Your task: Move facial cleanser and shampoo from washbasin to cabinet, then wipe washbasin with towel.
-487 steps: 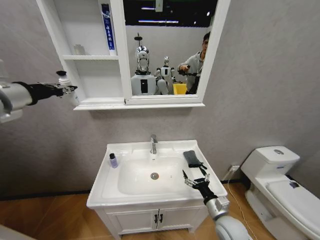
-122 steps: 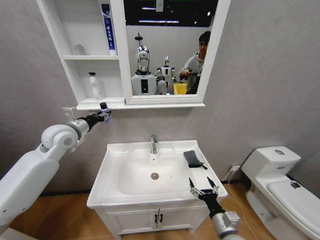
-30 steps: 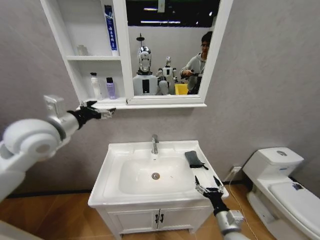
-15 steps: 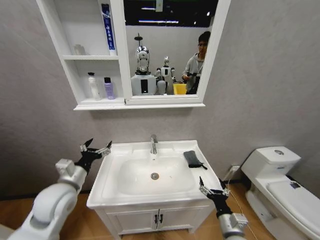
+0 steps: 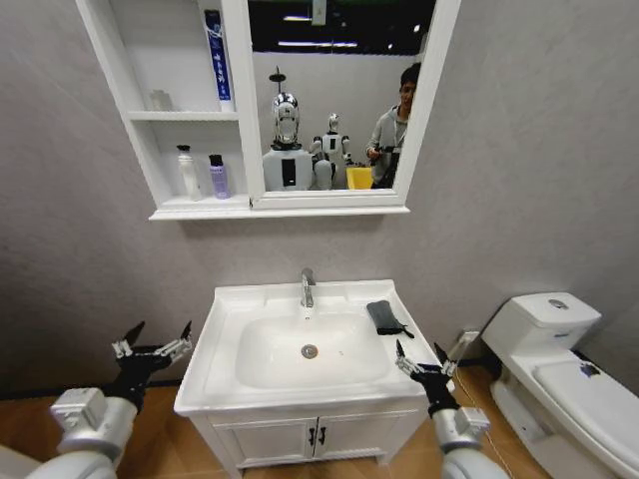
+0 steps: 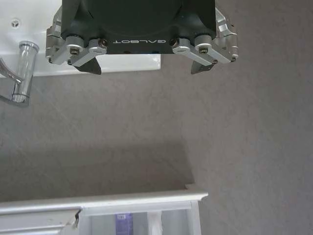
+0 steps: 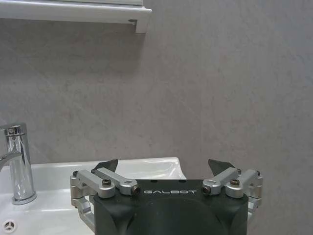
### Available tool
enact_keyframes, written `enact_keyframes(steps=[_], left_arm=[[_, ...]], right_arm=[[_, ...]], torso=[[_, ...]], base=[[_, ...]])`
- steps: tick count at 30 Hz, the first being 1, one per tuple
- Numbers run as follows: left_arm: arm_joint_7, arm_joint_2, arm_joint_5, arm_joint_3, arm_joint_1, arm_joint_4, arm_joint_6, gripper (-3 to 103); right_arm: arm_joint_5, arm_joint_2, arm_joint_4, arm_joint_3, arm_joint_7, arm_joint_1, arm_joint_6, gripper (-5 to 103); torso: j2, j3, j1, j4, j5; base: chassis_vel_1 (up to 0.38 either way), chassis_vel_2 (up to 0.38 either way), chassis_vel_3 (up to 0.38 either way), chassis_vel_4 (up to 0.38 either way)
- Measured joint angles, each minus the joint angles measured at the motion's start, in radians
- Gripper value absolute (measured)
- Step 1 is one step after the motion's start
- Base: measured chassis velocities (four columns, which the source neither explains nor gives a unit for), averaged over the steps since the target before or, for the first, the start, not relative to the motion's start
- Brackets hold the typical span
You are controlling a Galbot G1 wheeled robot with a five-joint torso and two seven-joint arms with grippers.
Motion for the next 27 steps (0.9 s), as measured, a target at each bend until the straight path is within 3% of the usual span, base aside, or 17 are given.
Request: enact_keyframes(steps=[3,12,15,16,19,23,27], left_arm=[[0.0,0.001,0.003,0.007,0.007,0.001,0.0,100],[0.015,0.035,0.058,0.079,0.022,0.003,-0.007,100],[0.021,0.016,0.082,0.096,0.018,0.004,-0.012,100],[0.021,0.016,0.082,0.096,0.018,0.004,-0.012,100],[0.022,0.004,0.09,0.102,0.017,0.004,-0.014,100],[0.022,-0.002,0.091,0.099,0.018,0.004,-0.015,100],[0.022,-0.003,0.089,0.095,0.017,0.004,-0.016,100]], right_arm=[[0.023,-0.035,-0.027,-0.013,0.002,0.044,-0.015,100],[0.157,-0.138,-0.156,-0.08,0.071,0.241,-0.181,100],[0.34,-0.223,-0.206,-0.151,0.15,0.392,-0.321,100],[0.34,-0.223,-0.206,-0.151,0.15,0.392,-0.321,100],[0.47,-0.265,-0.246,-0.232,0.18,0.511,-0.398,100],[0.55,-0.269,-0.287,-0.325,0.219,0.598,-0.456,100],[0.565,-0.26,-0.318,-0.368,0.241,0.63,-0.482,100]], torso=[[0.0,0.0,0.0,0.0003,-0.0003],[0.0,0.0,0.0,-0.0005,-0.0002],[0.0,0.0,0.0,0.0,-0.0003],[0.0,0.0,0.0,0.0,-0.0003],[0.0,0.0,0.0,0.0004,-0.0002],[0.0,0.0,0.0,0.0002,-0.0003],[0.0,0.0,0.0,0.0,-0.0002]], base=[[0.0,0.0,0.0,0.0],[0.0,0.0,0.0,0.0],[0.0,0.0,0.0,0.0],[0.0,0.0,0.0,0.0],[0.0,0.0,0.0,0.0],[0.0,0.0,0.0,0.0],[0.0,0.0,0.0,0.0]])
